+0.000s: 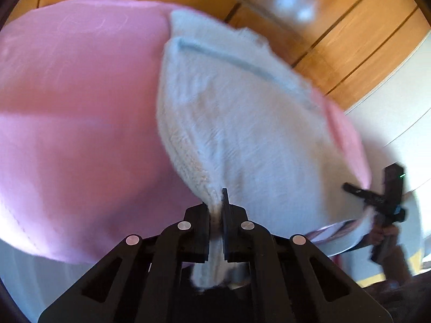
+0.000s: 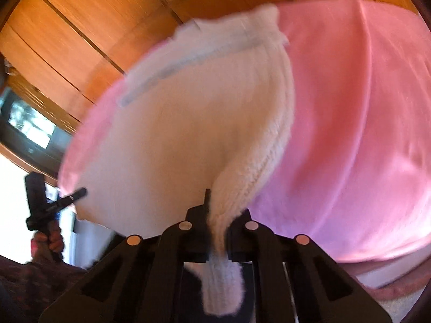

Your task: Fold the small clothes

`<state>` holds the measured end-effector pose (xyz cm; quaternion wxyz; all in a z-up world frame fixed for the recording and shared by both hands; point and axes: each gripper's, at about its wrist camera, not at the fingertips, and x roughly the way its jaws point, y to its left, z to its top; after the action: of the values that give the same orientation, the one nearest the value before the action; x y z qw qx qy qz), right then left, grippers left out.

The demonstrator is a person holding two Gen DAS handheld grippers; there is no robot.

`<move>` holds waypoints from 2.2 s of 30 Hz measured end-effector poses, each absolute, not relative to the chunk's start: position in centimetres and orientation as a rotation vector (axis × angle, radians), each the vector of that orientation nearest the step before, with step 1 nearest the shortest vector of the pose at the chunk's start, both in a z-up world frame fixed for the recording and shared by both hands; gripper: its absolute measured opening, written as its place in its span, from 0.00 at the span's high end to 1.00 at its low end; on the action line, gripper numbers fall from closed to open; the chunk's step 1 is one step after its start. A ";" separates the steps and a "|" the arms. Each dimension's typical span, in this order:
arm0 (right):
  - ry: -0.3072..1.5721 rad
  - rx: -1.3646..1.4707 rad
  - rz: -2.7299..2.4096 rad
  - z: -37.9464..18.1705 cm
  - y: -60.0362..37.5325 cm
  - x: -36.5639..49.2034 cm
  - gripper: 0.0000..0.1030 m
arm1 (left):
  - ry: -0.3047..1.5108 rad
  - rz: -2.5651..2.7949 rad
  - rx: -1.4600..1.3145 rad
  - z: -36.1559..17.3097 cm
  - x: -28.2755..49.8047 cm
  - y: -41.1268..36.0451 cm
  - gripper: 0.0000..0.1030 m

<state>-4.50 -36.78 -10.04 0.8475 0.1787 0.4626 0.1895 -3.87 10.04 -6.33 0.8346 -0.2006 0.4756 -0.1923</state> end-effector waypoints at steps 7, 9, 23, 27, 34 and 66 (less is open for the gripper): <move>0.838 0.458 0.387 -6.6 -37.2 1.3 0.93 | 0.909 -0.435 -0.539 -3.2 1.3 11.3 0.95; 0.836 0.486 0.364 -6.6 -38.0 4.0 0.93 | 0.912 -0.412 -0.534 -3.4 4.0 11.0 0.95; 0.833 0.665 0.230 -8.0 -43.2 11.7 0.20 | 0.928 -0.133 -0.657 -6.1 14.8 15.2 0.32; 0.826 0.628 0.213 -8.2 -44.8 9.5 0.19 | 0.930 -0.157 -0.668 -7.0 11.5 17.8 0.32; 0.907 0.504 0.206 -11.7 -42.8 6.1 0.21 | 0.991 -0.316 -0.582 -9.2 6.8 15.0 0.32; 0.840 0.234 0.162 -6.9 -38.5 -7.5 0.70 | 0.979 -0.160 -0.409 -5.4 -4.9 15.3 0.80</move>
<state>-7.50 -38.51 -6.94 0.9032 0.1134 0.4064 0.0784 -4.92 15.30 -5.44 0.8595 -0.1948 0.4664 -0.0760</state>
